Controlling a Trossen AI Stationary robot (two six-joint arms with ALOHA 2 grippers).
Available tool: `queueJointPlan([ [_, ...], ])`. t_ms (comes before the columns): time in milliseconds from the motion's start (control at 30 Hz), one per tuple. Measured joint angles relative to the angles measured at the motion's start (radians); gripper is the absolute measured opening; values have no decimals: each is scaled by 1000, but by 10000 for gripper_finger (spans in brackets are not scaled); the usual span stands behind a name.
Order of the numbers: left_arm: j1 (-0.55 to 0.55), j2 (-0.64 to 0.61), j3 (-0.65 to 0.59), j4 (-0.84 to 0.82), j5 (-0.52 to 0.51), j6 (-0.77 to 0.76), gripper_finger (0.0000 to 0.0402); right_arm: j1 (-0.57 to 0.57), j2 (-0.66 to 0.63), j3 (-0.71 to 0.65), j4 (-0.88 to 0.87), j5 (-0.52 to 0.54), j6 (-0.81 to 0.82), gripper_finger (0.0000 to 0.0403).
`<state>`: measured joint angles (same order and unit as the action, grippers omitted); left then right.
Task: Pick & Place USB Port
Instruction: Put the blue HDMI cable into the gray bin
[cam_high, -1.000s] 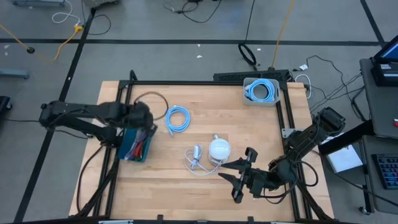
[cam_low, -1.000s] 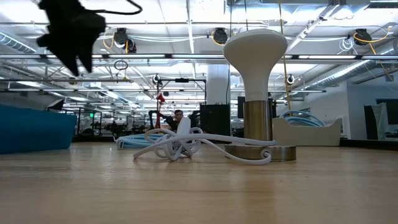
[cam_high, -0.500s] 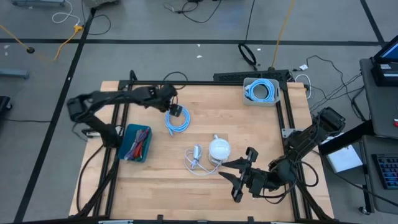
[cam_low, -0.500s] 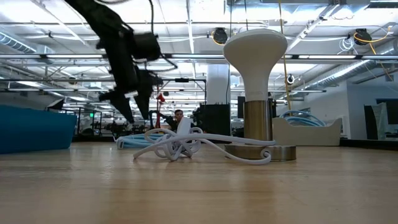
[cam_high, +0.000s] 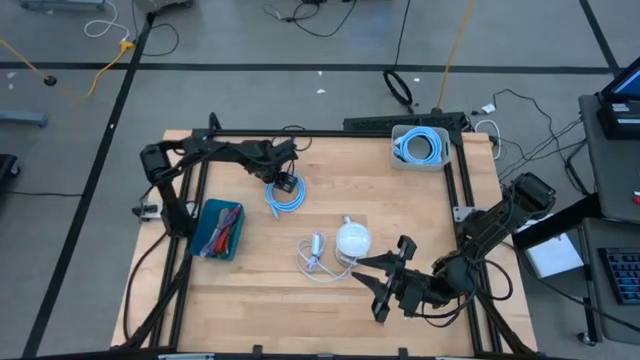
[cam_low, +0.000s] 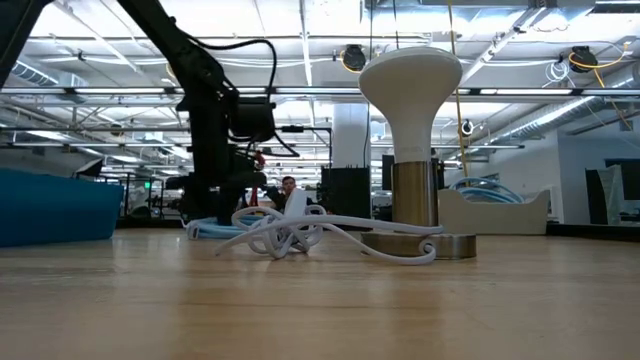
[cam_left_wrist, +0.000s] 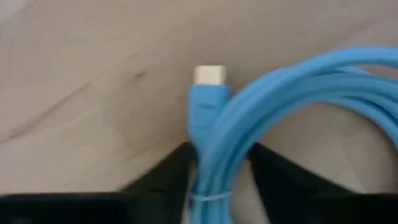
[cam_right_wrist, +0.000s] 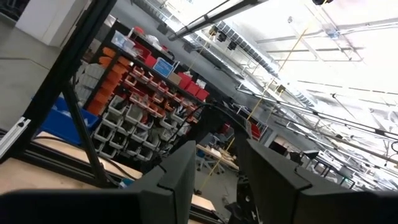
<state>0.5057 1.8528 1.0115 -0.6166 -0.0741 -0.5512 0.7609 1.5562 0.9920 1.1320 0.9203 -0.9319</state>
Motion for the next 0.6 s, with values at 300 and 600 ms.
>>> queueJointPlan([
  [300, -73, -238, -5, -84, -64, 80, 41, 0, 0, 0, 13, 62, 28, 130],
  [600, -274, -669, 8, -126, -391, 110, 41, -34, -1, 0, 35, 153, 117, 130],
])
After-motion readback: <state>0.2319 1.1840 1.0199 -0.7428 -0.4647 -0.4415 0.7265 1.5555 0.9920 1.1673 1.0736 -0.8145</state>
